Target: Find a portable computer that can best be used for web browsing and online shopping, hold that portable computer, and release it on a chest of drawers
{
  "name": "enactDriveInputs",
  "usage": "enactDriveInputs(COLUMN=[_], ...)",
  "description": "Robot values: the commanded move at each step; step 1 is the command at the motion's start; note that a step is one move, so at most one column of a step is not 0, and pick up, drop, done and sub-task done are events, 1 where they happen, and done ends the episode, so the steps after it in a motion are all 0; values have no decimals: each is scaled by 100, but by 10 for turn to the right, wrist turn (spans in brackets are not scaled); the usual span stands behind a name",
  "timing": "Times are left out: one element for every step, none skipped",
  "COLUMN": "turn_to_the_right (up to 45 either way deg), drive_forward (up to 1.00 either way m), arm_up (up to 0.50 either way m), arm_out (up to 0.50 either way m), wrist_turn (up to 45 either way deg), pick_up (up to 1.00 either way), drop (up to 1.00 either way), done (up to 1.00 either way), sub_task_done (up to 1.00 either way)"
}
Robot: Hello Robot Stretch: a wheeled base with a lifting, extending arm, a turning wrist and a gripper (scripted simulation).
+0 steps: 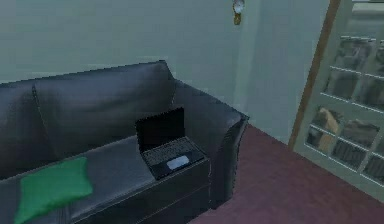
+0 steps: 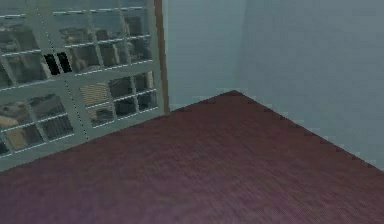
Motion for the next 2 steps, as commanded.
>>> enactDriveInputs(turn_to_the_right=[0,-450], drive_forward=[35,0], arm_up=[0,0], arm_out=[0,0], wrist_turn=[0,0], pick_up=[0,0], drop=[0,0], done=[0,0], sub_task_done=[0,0])
